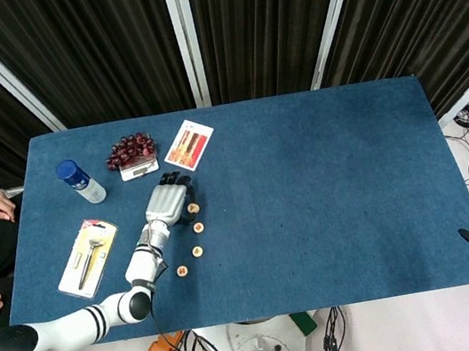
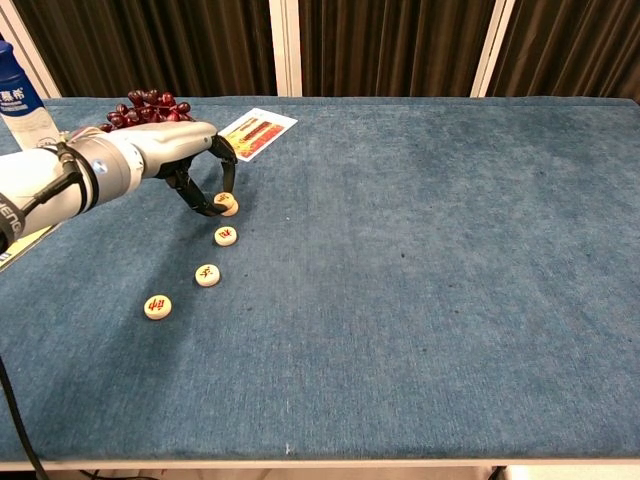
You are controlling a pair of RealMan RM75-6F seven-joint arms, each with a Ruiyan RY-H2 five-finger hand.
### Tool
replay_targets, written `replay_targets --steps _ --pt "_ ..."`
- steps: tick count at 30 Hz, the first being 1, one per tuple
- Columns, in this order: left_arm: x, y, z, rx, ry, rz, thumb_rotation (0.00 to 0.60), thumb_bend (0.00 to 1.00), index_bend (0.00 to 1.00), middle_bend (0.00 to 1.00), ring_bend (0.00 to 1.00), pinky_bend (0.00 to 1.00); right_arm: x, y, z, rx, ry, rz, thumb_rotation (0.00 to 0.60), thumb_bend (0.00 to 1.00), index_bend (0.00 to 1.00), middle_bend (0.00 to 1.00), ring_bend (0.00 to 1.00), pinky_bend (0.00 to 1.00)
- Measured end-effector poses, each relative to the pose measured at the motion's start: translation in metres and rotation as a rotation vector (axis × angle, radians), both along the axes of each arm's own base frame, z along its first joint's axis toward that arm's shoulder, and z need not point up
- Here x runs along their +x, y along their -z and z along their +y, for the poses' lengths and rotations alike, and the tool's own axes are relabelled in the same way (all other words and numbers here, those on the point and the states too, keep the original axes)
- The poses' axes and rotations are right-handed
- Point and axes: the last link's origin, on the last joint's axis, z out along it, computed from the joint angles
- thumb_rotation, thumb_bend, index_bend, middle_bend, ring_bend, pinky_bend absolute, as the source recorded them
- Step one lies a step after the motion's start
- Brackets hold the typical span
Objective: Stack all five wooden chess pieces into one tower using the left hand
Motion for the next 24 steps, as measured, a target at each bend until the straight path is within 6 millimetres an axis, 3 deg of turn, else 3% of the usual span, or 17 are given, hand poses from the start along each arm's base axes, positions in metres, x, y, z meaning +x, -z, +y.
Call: replay_targets --steps 24 --pt "0.0005 0.0017 -0.0004 -0.001 -0.001 0.008 0.6 0.33 0.44 0.12 0.0 0.0 -0.0015 -0.0004 -0.0017 0.001 0.008 -0.004 0.6 0.17 0.0 0.0 0.0 0.0"
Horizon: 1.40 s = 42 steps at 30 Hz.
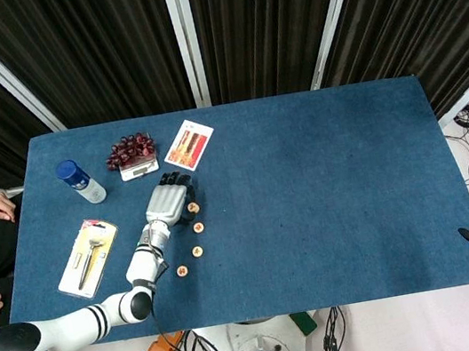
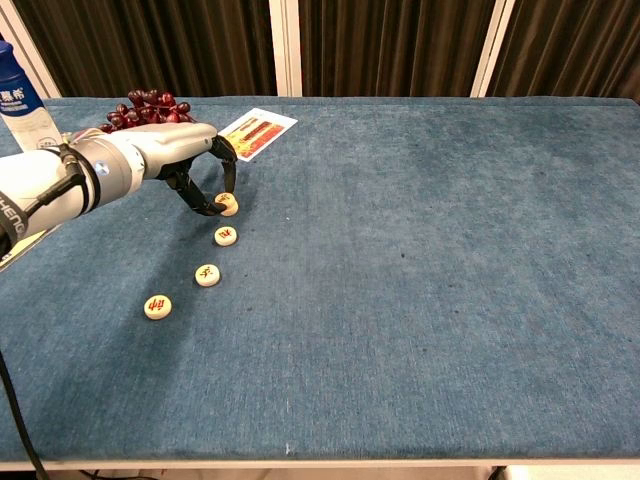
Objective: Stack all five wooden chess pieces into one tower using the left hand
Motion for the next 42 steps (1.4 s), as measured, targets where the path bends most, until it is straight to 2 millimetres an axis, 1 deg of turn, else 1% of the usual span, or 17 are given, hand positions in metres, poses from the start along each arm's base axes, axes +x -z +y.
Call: replay_targets --steps 5,9,14,17,21,28,34,42 --pt "0.001 0.0 -0.001 -0.003 0.005 -0.001 0.6 0.33 0.44 0.12 0.0 0.0 -0.001 0.0 0.0 -0.001 0.0 -0.003 0.6 0.17 0.0 0.0 0.0 0.0" --pt "0.004 -0.001 -0.003 0.001 0.017 -0.004 0.6 0.33 0.41 0.1 0.0 0.0 -0.001 0.0 0.0 -0.001 -0.001 -0.003 0.6 0.17 0.0 0.0 0.0 0.0" --pt "0.008 -0.007 -0.007 0.017 0.052 -0.012 0.599 0.32 0.39 0.09 0.0 0.0 0.001 0.0 -0.002 0.002 -0.007 -0.003 0.6 0.17 0.0 0.0 0.0 0.0" --pt "0.011 -0.012 -0.014 0.021 0.088 -0.022 0.594 0.31 0.39 0.09 0.0 0.0 0.001 0.001 -0.003 0.007 -0.011 -0.002 0.6 0.17 0.0 0.0 0.0 0.0" --pt "0.014 -0.015 -0.028 0.006 0.161 -0.02 0.589 0.28 0.39 0.09 0.0 0.0 0.001 0.002 -0.003 0.007 -0.011 -0.003 0.6 0.17 0.0 0.0 0.0 0.0" --pt "0.018 -0.008 -0.054 -0.047 0.257 -0.015 0.585 0.27 0.39 0.09 0.0 0.0 0.0 0.001 0.0 0.002 -0.013 -0.006 0.6 0.17 0.0 0.0 0.0 0.0" --pt "0.015 -0.002 -0.054 -0.055 0.26 0.018 0.586 0.29 0.4 0.09 0.0 0.0 0.0 -0.001 0.004 -0.009 -0.011 -0.007 0.6 0.17 0.0 0.0 0.0 0.0" --pt "0.001 0.001 -0.05 -0.043 0.245 0.074 0.586 0.3 0.42 0.08 0.0 0.0 0.0 0.0 0.005 -0.009 -0.014 -0.009 0.6 0.17 0.0 0.0 0.0 0.0"
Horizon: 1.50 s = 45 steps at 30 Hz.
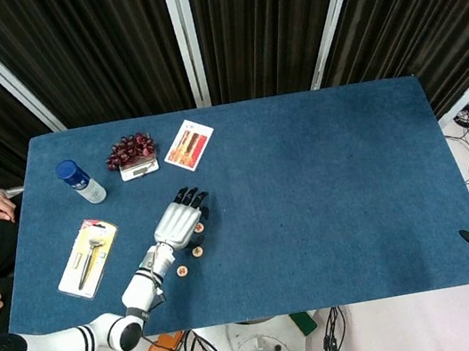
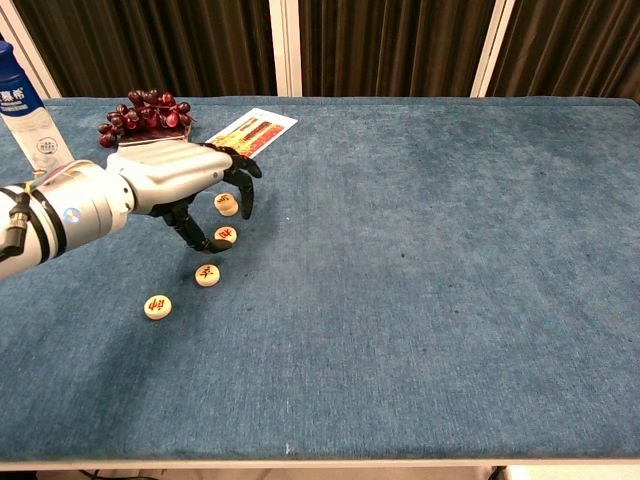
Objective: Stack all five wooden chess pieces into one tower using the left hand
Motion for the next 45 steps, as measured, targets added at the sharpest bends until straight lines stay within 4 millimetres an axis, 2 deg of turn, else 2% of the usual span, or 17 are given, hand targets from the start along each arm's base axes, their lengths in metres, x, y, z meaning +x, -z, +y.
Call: replay_targets --steps 21,31,38,45 --pt "-0.01 0.007 0.003 0.012 -0.001 0.029 0.595 0.32 0.44 0.08 0.0 0.0 0.0 0.0 0.001 -0.005 0.0 0.0 0.6 0.17 0.0 0.0 0.0 0.0" --pt "-0.012 0.006 0.006 0.02 -0.003 0.041 0.599 0.38 0.52 0.08 0.0 0.0 0.0 0.0 0.001 -0.007 0.003 0.0 0.6 0.17 0.0 0.0 0.0 0.0" --pt "-0.003 -0.004 0.009 0.031 -0.013 -0.022 0.6 0.39 0.52 0.08 0.0 0.0 0.0 0.001 0.001 0.007 0.001 0.01 0.6 0.17 0.0 0.0 0.0 0.0" --pt "0.012 -0.018 0.025 0.054 -0.049 -0.092 0.6 0.39 0.52 0.09 0.0 0.0 0.001 0.007 -0.001 0.045 0.004 0.022 0.6 0.17 0.0 0.0 0.0 0.0"
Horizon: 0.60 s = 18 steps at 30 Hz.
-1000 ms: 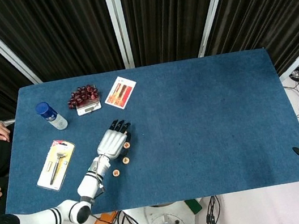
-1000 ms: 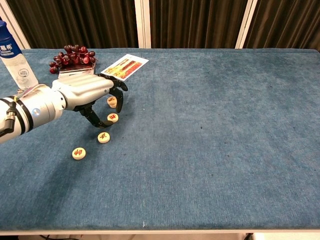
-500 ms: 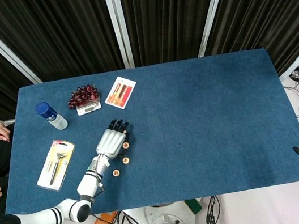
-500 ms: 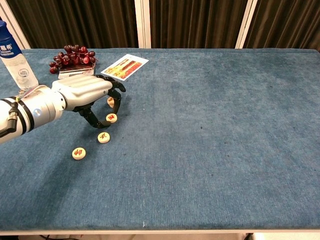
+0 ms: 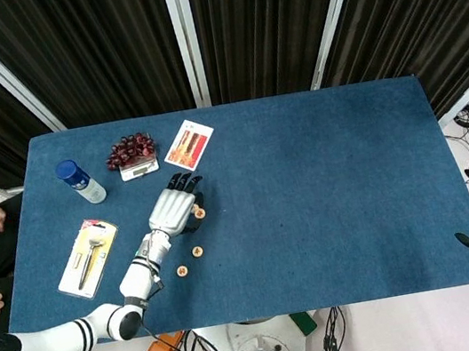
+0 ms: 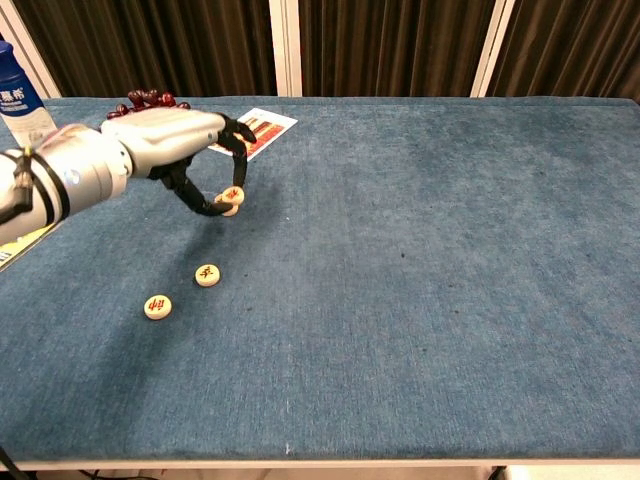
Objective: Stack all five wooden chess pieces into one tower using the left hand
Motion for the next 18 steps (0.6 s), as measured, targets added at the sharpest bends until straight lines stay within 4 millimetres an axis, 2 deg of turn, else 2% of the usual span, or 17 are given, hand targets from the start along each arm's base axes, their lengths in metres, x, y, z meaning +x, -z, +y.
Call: replay_targets --steps 9,18 --pt "-0.003 0.0 0.018 0.005 -0.086 0.007 0.6 0.38 0.52 0.08 0.0 0.0 0.003 0.014 0.001 0.085 -0.022 0.017 0.6 0.17 0.0 0.0 0.0 0.0" --pt "-0.01 0.005 0.02 0.004 -0.113 0.023 0.6 0.37 0.52 0.09 0.0 0.0 0.002 0.015 -0.001 0.097 -0.025 0.02 0.6 0.17 0.0 0.0 0.0 0.0"
